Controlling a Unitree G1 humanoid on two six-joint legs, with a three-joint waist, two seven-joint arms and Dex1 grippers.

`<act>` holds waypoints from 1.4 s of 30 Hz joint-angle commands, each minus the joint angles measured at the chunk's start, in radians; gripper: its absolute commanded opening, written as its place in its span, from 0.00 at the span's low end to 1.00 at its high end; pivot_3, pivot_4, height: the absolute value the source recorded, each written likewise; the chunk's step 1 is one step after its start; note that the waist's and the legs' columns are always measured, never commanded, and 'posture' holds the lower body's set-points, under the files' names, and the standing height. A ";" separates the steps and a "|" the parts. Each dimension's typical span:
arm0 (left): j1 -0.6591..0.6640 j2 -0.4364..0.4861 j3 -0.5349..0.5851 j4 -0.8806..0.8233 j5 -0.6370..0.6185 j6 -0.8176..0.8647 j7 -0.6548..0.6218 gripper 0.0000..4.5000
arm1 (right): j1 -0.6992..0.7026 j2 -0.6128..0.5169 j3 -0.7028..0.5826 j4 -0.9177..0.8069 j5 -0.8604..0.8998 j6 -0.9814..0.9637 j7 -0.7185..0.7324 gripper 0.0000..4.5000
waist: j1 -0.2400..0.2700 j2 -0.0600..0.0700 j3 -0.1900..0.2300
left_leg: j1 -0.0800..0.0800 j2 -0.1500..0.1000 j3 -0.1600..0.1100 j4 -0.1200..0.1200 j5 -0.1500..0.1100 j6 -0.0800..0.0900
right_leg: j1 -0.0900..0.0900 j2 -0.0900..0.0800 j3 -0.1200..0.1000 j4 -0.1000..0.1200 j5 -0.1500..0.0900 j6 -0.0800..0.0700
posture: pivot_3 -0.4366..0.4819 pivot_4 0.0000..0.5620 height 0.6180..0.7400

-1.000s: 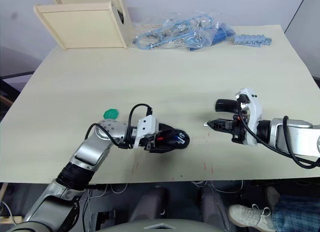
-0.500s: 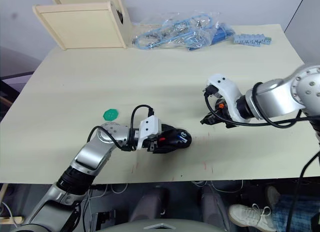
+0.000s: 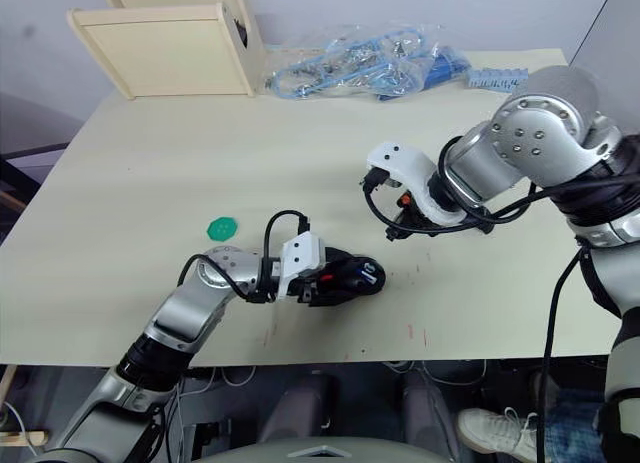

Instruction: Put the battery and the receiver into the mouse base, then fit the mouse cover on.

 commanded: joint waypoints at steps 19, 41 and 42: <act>0.013 0.000 -0.016 -0.009 0.013 -0.004 0.005 0.65 | -0.092 0.222 0.163 0.096 -0.220 0.006 0.188 0.00 | -0.003 0.002 0.000 | 0.000 0.000 -0.002 0.000 0.000 0.000 | 0.000 0.000 0.000 0.001 0.000 0.000 | 0.48 0.27 1.00; 0.011 0.003 -0.015 -0.035 0.006 0.022 0.005 0.65 | 0.010 0.268 0.141 0.097 -0.347 0.006 0.207 0.00 | -0.004 0.002 0.000 | 0.000 -0.001 -0.002 0.000 0.000 0.000 | 0.000 0.000 -0.001 0.001 0.000 0.000 | 0.48 0.27 1.00; 0.011 0.003 -0.015 -0.035 0.006 0.022 0.004 0.65 | 0.011 0.269 0.140 0.097 -0.353 0.006 0.211 0.00 | -0.004 0.002 0.000 | 0.000 -0.001 -0.002 0.000 0.000 0.000 | 0.000 0.000 -0.001 0.001 0.000 0.000 | 0.48 0.27 1.00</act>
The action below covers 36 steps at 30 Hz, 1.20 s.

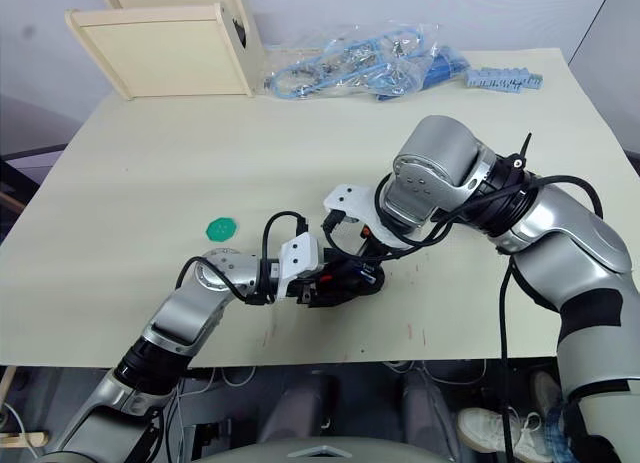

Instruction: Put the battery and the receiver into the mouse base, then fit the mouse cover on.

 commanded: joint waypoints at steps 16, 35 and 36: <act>-0.001 -0.001 -0.019 -0.044 0.002 0.037 0.005 0.65 | 0.045 0.016 -0.037 -0.079 -0.107 0.005 0.028 0.00 | -0.001 0.000 0.000 | 0.000 0.000 0.000 0.000 0.000 0.000 | 0.000 0.000 0.000 0.000 0.000 0.000 | 0.48 0.27 1.00; 0.011 -0.010 -0.023 -0.015 0.009 0.007 0.018 0.65 | 0.070 0.031 0.025 -0.137 -0.098 0.005 0.018 0.00 | -0.003 0.000 -0.001 | 0.002 0.000 -0.001 0.000 0.000 0.000 | 0.001 0.000 0.000 0.000 0.000 0.000 | 0.48 0.27 1.00; 0.013 -0.011 -0.024 -0.011 0.010 0.001 0.019 0.65 | 0.072 0.029 0.028 -0.143 -0.088 0.005 0.015 0.00 | -0.002 0.000 -0.001 | 0.002 0.000 -0.001 0.000 0.000 0.000 | 0.001 0.000 0.000 0.000 0.000 0.000 | 0.48 0.27 1.00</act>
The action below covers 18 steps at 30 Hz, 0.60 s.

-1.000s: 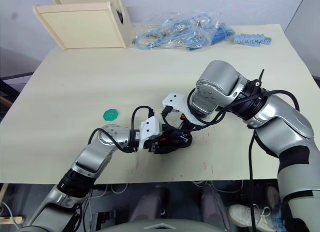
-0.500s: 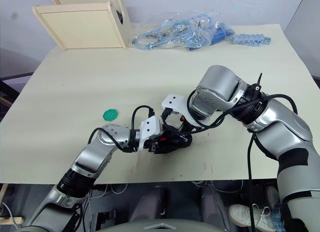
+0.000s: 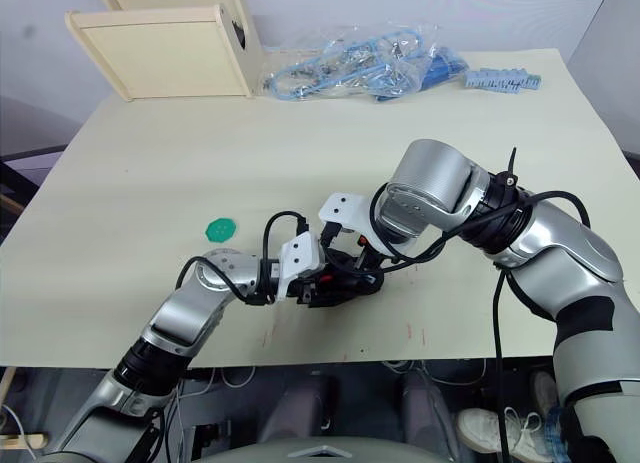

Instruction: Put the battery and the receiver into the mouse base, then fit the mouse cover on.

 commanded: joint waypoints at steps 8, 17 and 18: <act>0.029 -0.007 -0.024 0.017 0.015 -0.050 0.010 0.65 | 0.050 0.033 0.033 -0.028 0.041 0.005 -0.060 0.00 | -0.001 0.002 -0.006 | 0.001 0.000 0.000 -0.001 0.000 0.000 | 0.001 0.000 0.000 0.000 0.000 0.000 | 0.48 0.27 1.00; 0.044 -0.003 -0.024 0.000 0.014 -0.050 0.013 0.65 | 0.035 0.045 0.050 -0.046 0.032 0.005 -0.055 0.00 | -0.009 0.003 -0.009 | 0.002 0.000 0.000 -0.002 0.000 0.000 | 0.001 0.000 0.000 0.000 0.000 0.000 | 0.48 0.27 1.00; 0.045 -0.004 -0.025 -0.002 0.014 -0.049 0.014 0.65 | 0.032 0.048 0.050 -0.033 0.036 0.005 -0.054 0.00 | -0.010 0.003 -0.009 | 0.002 0.000 0.000 -0.002 0.000 0.000 | 0.001 0.000 0.000 0.000 0.000 0.000 | 0.48 0.27 1.00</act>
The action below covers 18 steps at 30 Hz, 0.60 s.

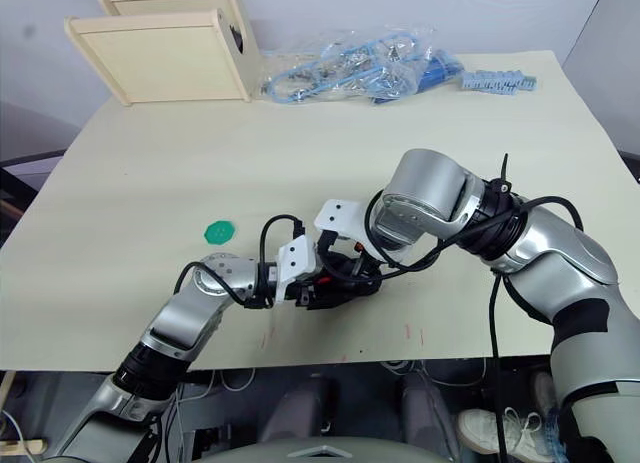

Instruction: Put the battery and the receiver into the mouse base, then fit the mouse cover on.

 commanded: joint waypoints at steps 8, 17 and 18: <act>0.015 -0.009 -0.031 -0.038 0.010 0.014 0.011 0.65 | 0.023 0.056 0.046 0.036 0.002 0.005 0.019 0.00 | -0.008 0.001 -0.005 | 0.000 0.000 0.000 0.000 0.000 0.000 | 0.000 0.000 0.000 0.000 0.000 0.000 | 0.48 0.27 1.00; 0.011 -0.008 -0.030 -0.049 0.007 0.031 0.015 0.65 | 0.027 0.070 0.008 0.129 0.018 0.005 0.033 0.00 | -0.010 0.000 -0.008 | 0.003 0.000 0.000 -0.002 0.000 0.000 | 0.002 0.000 0.000 -0.001 0.000 0.000 | 0.48 0.27 1.00; 0.011 -0.008 -0.030 -0.049 0.008 0.032 0.015 0.65 | 0.027 0.073 0.008 0.131 0.014 0.005 0.033 0.00 | -0.010 0.000 -0.008 | 0.003 0.000 0.000 -0.002 0.000 0.000 | 0.002 0.000 0.000 -0.001 0.000 0.000 | 0.48 0.27 1.00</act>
